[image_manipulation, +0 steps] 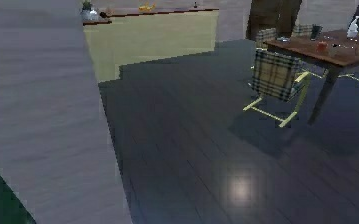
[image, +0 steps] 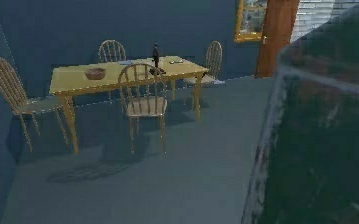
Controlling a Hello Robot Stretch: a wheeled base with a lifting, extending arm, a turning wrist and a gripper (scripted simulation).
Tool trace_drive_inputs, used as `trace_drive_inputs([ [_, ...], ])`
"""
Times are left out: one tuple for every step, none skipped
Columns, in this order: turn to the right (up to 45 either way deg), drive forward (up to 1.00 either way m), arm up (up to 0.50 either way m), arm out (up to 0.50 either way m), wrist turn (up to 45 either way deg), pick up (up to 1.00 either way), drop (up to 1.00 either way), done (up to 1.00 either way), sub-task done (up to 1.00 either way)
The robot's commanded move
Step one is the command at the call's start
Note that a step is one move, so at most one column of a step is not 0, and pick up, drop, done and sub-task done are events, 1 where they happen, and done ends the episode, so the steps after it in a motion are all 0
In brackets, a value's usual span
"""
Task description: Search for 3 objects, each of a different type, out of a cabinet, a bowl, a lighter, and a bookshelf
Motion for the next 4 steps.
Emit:
trace_drive_inputs([
  [45.0, 0.00, 0.00, 0.00, 0.0, 0.00, 0.00, 0.00, 0.00],
  [0.0, 0.00, 0.00, 0.00, 0.0, 0.00, 0.00, 0.00, 1.00],
  [-45.0, 0.00, 0.00, 0.00, 0.0, 0.00, 0.00, 0.00, 0.00],
  [-27.0, 0.00, 0.00, 0.00, 0.0, 0.00, 0.00, 0.00, 0.00],
])
